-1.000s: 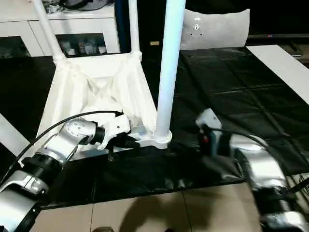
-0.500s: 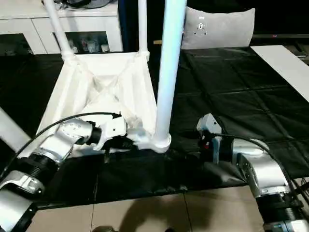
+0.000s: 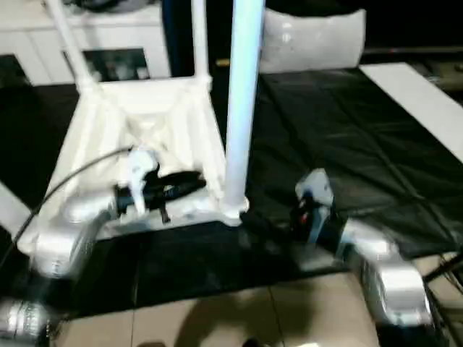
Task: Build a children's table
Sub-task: Rotate leg to tighten, then rotate table base
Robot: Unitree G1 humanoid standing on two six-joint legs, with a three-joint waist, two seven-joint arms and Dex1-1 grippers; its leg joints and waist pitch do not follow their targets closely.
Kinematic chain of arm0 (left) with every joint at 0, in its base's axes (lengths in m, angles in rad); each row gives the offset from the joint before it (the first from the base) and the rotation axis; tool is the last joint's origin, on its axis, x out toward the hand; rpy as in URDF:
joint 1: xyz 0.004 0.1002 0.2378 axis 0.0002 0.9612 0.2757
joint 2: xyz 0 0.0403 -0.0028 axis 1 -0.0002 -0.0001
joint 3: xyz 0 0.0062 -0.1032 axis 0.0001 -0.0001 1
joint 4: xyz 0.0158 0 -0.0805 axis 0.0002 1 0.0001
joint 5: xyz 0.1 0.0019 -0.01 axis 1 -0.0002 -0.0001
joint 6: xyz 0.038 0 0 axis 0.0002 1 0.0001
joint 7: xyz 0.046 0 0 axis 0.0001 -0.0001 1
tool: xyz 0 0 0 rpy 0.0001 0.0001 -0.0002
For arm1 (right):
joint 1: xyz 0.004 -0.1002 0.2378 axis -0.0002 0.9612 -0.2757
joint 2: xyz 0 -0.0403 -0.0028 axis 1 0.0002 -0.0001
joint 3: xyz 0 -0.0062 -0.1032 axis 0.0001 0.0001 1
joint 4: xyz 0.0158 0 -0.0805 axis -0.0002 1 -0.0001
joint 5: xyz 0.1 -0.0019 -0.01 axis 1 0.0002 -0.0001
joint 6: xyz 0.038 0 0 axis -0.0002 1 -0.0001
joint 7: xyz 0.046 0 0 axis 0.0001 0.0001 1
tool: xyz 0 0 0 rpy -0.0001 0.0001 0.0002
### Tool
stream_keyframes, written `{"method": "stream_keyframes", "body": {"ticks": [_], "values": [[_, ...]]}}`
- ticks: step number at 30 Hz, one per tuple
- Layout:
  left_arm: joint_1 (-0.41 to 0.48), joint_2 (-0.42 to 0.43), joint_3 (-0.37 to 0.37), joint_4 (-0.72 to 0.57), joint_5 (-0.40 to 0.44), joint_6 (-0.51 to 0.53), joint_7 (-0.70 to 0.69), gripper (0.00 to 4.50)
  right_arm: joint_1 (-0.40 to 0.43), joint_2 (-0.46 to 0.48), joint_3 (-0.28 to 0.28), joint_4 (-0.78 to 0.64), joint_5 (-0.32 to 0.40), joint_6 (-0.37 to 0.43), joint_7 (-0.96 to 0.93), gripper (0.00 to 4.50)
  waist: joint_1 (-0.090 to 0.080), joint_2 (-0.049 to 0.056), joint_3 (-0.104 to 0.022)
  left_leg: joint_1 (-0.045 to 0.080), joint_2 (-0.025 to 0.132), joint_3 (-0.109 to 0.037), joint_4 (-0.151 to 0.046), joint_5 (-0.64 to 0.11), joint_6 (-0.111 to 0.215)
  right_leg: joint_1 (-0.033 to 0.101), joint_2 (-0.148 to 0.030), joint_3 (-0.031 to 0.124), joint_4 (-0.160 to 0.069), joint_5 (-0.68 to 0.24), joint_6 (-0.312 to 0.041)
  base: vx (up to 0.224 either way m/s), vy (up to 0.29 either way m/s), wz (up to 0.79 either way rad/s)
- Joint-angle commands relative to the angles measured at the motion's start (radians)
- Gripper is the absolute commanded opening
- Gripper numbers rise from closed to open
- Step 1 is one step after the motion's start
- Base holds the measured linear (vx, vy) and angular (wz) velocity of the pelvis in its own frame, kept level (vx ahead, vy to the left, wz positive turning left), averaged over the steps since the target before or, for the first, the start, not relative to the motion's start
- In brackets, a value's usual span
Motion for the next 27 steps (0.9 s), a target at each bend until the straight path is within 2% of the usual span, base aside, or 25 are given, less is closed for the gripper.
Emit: {"method": "stream_keyframes", "body": {"ticks": [1, 4, 5, 6, 7, 8, 9, 10, 11, 12, 13, 14, 15, 16, 17, 18, 19, 20, 21, 22, 23, 24, 25, 26, 27], "values": [[0.016, -0.012, 0.035, -0.093, -0.006, 0.038, 0.08, 1.0, 0.008, 0.014, 0.002, -0.059, -0.002, 0.011, -0.051, 4.5, -0.007, -0.013, -0.056, -0.016, 0.039, 0.002, -0.061, -0.05, 0.101, 0.077, -0.084, 0.049, -0.089, -0.454, 0.196, 0.0, 0.0, 0.0], [0.095, -0.031, 0.032, -0.193, 0.042, 0.068, 0.154, 1.0, 0.032, 0.036, 0.012, -0.09, -0.015, -0.01, -0.096, 4.5, -0.025, -0.017, -0.046, -0.015, 0.044, -0.003, -0.065, -0.096, 0.098, 0.078, -0.083, 0.046, -0.099, -0.491, 0.205, 0.0, 0.0, 0.0], [0.115, -0.028, 0.021, -0.218, 0.054, 0.076, 0.166, 1.0, 0.034, 0.042, 0.014, -0.094, -0.016, 0.002, -0.111, 4.5, -0.034, -0.011, -0.046, -0.011, 0.052, -0.01, -0.069, -0.112, 0.093, 0.077, -0.076, 0.043, -0.101, -0.495, 0.205, 0.0, 0.0, 0.0], [0.141, -0.027, 0.007, -0.249, 0.061, 0.082, 0.183, 1.0, 0.036, 0.04, 0.026, -0.106, -0.033, 0.01, -0.127, 4.5, -0.032, -0.022, -0.031, -0.074, 0.048, -0.055, -0.084, -0.137, 0.113, 0.125, -0.097, 0.002, -0.078, -0.454, 0.204, 0.0, 0.0, 0.0], [0.166, -0.032, 0.0, -0.276, 0.047, 0.099, 0.195, 1.0, 0.042, 0.037, 0.04, -0.119, -0.044, 0.005, -0.129, 4.5, -0.041, 0.02, -0.044, -0.053, 0.15, -0.144, -0.131, -0.223, 0.16, 0.115, -0.088, 0.064, 0.028, -0.318, 0.148, -0.001, -0.053, 0.4], [0.188, -0.047, 0.003, -0.31, 0.026, 0.165, 0.22, 1.0, 0.05, 0.034, 0.054, -0.14, -0.047, 0.015, -0.13, 4.5, -0.075, 0.016, -0.029, -0.011, 0.169, -0.204, -0.15, -0.279, 0.202, 0.05, -0.069, 0.104, 0.103, -0.246, 0.042, 0.026, -0.089, 0.67], [0.208, -0.063, 0.006, -0.335, 0.016, 0.191, 0.239, 1.0, 0.06, 0.031, 0.062, -0.158, -0.045, 0.023, -0.128, 4.5, -0.079, -0.003, -0.013, -0.002, 0.14, -0.221, -0.149, -0.322, 0.226, 0.037, -0.06, 0.135, 0.125, -0.275, -0.043, 0.026, -0.089, 0.67], [0.229, -0.075, 0.01, -0.366, 0.006, 0.22, 0.26, 1.0, 0.069, 0.033, 0.063, -0.173, -0.038, 0.033, -0.13, 4.5, -0.081, -0.017, -0.006, -0.015, 0.118, -0.221, -0.145, -0.318, 0.232, 0.052, -0.074, 0.151, 0.107, -0.3, -0.087, 0.046, -0.146, 0.76], [0.243, -0.084, 0.015, -0.382, 0.0, 0.235, 0.276, 1.0, 0.076, 0.036, 0.057, -0.179, -0.025, 0.033, -0.126, 4.5, -0.063, -0.038, -0.006, -0.058, -0.009, -0.158, -0.05, -0.215, 0.167, 0.078, -0.137, 0.165, -0.002, -0.493, -0.145, 0.023, -0.162, 0.51], [0.248, -0.086, 0.017, -0.385, 0.0, 0.236, 0.281, 1.0, 0.078, 0.039, 0.052, -0.181, -0.016, 0.033, -0.123, 4.5, -0.062, -0.046, -0.009, 0.025, -0.066, -0.055, 0.045, -0.128, 0.128, 0.017, -0.127, 0.161, -0.092, -0.697, -0.088, 0.023, -0.162, 0.51], [0.259, -0.087, 0.017, -0.395, 0.005, 0.234, 0.29, 1.0, 0.08, 0.039, 0.043, -0.183, -0.002, 0.033, -0.122, 4.5, -0.023, -0.067, -0.019, -0.043, -0.082, -0.029, 0.045, 0.008, 0.117, 0.102, -0.139, 0.198, -0.059, -0.761, 0.052, 0.016, -0.125, 0.1], [0.272, -0.09, 0.02, -0.404, 0.011, 0.224, 0.303, 1.0, 0.081, 0.032, 0.035, -0.183, 0.012, 0.029, -0.116, 4.5, 0.02, -0.074, -0.016, -0.054, -0.067, -0.031, 0.03, 0.059, 0.137, 0.102, -0.143, 0.228, -0.045, -0.683, 0.214, 0.016, -0.078, -0.07], [0.277, -0.091, 0.024, -0.407, 0.015, 0.225, 0.311, 1.0, 0.079, 0.027, 0.031, -0.182, 0.016, 0.027, -0.113, 4.5, 0.035, -0.07, -0.014, -0.066, -0.051, -0.043, 0.045, 0.043, 0.156, 0.113, -0.192, 0.246, -0.035, -0.655, 0.245, 0.016, -0.078, -0.07], [0.284, -0.087, 0.026, -0.405, 0.027, 0.217, 0.323, 1.0, 0.072, 0.02, 0.022, -0.175, 0.02, 0.026, -0.11, 4.5, 0.044, -0.068, -0.014, -0.074, -0.046, -0.053, 0.063, 0.033, 0.153, 0.115, -0.217, 0.253, -0.034, -0.64, 0.241, 0.0, 0.0, 0.0], [0.291, -0.078, 0.024, -0.404, 0.036, 0.205, 0.328, 1.0, 0.059, 0.016, 0.015, -0.163, 0.02, 0.028, -0.109, 4.5, 0.057, -0.06, -0.006, -0.068, -0.024, -0.066, 0.069, 0.036, 0.141, 0.098, -0.248, 0.256, -0.049, -0.627, 0.162, 0.0, 0.0, 0.0], [0.292, -0.076, 0.023, -0.404, 0.036, 0.202, 0.327, 1.0, 0.054, 0.015, 0.014, -0.159, 0.018, 0.027, -0.109, 4.5, 0.06, -0.048, -0.001, -0.063, -0.016, -0.07, 0.056, 0.057, 0.138, 0.094, -0.241, 0.235, -0.054, -0.619, 0.096, 0.0, 0.0, 0.0], [0.292, -0.072, 0.023, -0.401, 0.039, 0.201, 0.327, 1.0, 0.049, 0.013, 0.016, -0.154, 0.015, 0.024, -0.106, 4.5, 0.056, -0.034, 0.001, -0.042, -0.004, -0.059, 0.008, 0.082, 0.155, 0.078, -0.177, 0.19, -0.055, -0.611, -0.002, -0.028, 0.073, -0.03], [0.291, -0.069, 0.023, -0.404, 0.04, 0.206, 0.33, 1.0, 0.046, 0.01, 0.017, -0.151, 0.013, 0.023, -0.106, 4.5, 0.052, -0.026, -0.001, -0.022, 0.011, -0.057, -0.016, 0.069, 0.163, 0.073, -0.149, 0.169, -0.055, -0.594, -0.031, -0.018, 0.085, 0.07], [0.291, -0.063, 0.02, -0.405, 0.044, 0.205, 0.33, 1.0, 0.042, 0.01, 0.018, -0.147, 0.013, 0.023, -0.105, 4.5, 0.019, -0.005, -0.006, 0.024, 0.089, -0.075, -0.067, -0.173, 0.15, 0.054, -0.082, 0.141, -0.016, -0.5, -0.043, -0.018, 0.085, 0.07], [0.29, -0.058, 0.021, -0.406, 0.041, 0.2, 0.326, 1.0, 0.034, 0.008, 0.02, -0.138, 0.01, 0.023, -0.105, 4.5, 0.011, 0.004, -0.006, 0.025, 0.118, -0.084, -0.084, -0.256, 0.124, 0.056, -0.079, 0.146, -0.004, -0.428, -0.042, -0.019, 0.088, 0.11], [0.288, -0.055, 0.031, -0.41, 0.027, 0.207, 0.319, 1.0, 0.022, 0.006, 0.022, -0.127, 0.009, 0.026, -0.101, 4.5, -0.009, 0.002, 0.001, 0.011, 0.142, -0.09, -0.118, -0.415, 0.069, 0.067, -0.081, 0.152, 0.037, -0.307, -0.037, -0.034, 0.087, 0.06], [0.29, -0.047, 0.034, -0.413, 0.013, 0.209, 0.305, 1.19, 0.015, 0.004, 0.024, -0.119, 0.011, 0.027, -0.1, 4.5, -0.015, 0.004, 0.001, 0.008, 0.136, -0.091, -0.124, -0.478, 0.048, 0.07, -0.086, 0.157, 0.052, -0.273, -0.038, -0.034, 0.087, 0.06], [0.291, -0.042, 0.035, -0.414, 0.007, 0.21, 0.298, 1.3, 0.011, 0.004, 0.025, -0.116, 0.013, 0.027, -0.1, 4.5, -0.027, -0.007, 0.007, 0.007, 0.097, -0.078, -0.118, -0.548, 0.008, 0.07, -0.107, 0.17, 0.028, -0.314, -0.043, -0.033, 0.069, 0.0], [0.291, -0.039, 0.036, -0.415, 0.003, 0.21, 0.293, 1.36, 0.009, 0.003, 0.025, -0.113, 0.014, 0.027, -0.1, 4.5, -0.029, -0.013, 0.011, 0.006, 0.076, -0.07, -0.106, -0.546, -0.004, 0.068, -0.124, 0.177, 0.004, -0.404, -0.042, 0.0, 0.0, 0.0], [0.295, -0.013, 0.034, -0.418, -0.018, 0.222, 0.267, 1.36, -0.006, 0.002, 0.032, -0.102, 0.022, 0.029, -0.096, 4.5, -0.032, -0.029, 0.024, 0.018, 0.032, -0.052, -0.062, -0.432, 0.024, 0.059, -0.163, 0.171, -0.066, -0.762, 0.012, 0.0, 0.0, 0.0]]}}
